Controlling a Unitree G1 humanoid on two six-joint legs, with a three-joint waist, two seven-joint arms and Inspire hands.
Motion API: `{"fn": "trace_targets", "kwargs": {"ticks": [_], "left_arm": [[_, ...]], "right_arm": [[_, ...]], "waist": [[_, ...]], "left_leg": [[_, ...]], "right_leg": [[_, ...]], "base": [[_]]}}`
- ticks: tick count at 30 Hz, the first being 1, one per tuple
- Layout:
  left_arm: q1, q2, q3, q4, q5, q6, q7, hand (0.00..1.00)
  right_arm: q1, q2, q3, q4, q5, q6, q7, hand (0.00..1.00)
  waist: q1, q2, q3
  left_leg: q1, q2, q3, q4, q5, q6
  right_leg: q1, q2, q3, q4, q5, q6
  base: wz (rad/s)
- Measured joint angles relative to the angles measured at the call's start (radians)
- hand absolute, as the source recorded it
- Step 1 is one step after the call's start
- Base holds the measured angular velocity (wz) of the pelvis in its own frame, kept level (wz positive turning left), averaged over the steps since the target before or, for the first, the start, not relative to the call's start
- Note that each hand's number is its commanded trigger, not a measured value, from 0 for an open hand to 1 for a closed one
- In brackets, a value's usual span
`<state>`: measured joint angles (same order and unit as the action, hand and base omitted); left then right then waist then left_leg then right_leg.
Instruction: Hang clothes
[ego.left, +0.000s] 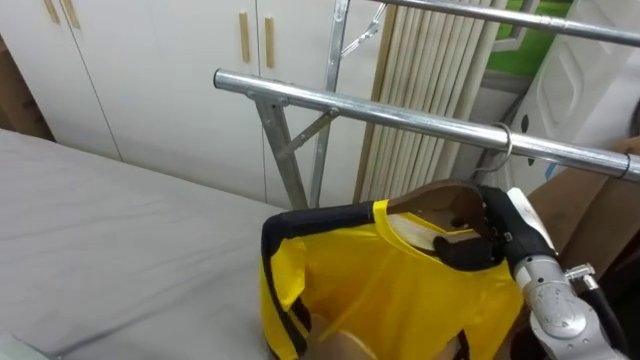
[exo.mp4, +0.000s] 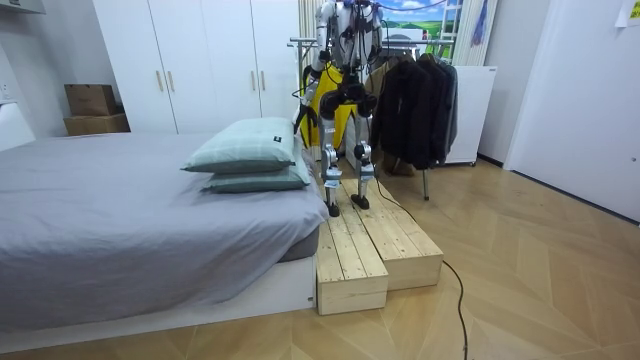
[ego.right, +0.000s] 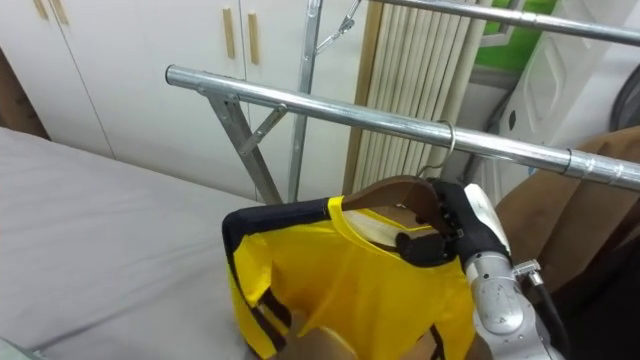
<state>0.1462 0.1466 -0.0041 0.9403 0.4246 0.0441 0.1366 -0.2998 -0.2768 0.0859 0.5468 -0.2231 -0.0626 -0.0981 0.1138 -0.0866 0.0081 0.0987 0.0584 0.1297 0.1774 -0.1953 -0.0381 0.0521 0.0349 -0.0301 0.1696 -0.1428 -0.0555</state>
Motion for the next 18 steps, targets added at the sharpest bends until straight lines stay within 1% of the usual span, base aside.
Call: {"fn": "trace_targets", "kwargs": {"ticks": [8, 18], "left_arm": [[0.000, 0.000, 0.000, 0.000, 0.000, 0.000, 0.000, 0.00], [0.000, 0.000, 0.000, 0.000, 0.000, 0.000, 0.000, 0.00]], "right_arm": [[0.000, 0.000, 0.000, 0.000, 0.000, 0.011, -0.002, 0.00], [0.000, 0.000, 0.000, 0.000, 0.000, 0.012, -0.002, 0.00]], "waist": [[0.000, 0.000, -0.0002], [0.000, 0.001, -0.0003]], "left_leg": [[0.000, 0.000, 0.002, 0.000, 0.000, 0.000], [0.000, 0.000, 0.002, 0.000, 0.000, 0.000]], "right_leg": [[0.000, 0.000, 0.000, 0.000, 0.000, 0.000], [0.000, 0.000, 0.000, 0.000, 0.000, 0.000]], "base": [[0.00], [0.00]]}}
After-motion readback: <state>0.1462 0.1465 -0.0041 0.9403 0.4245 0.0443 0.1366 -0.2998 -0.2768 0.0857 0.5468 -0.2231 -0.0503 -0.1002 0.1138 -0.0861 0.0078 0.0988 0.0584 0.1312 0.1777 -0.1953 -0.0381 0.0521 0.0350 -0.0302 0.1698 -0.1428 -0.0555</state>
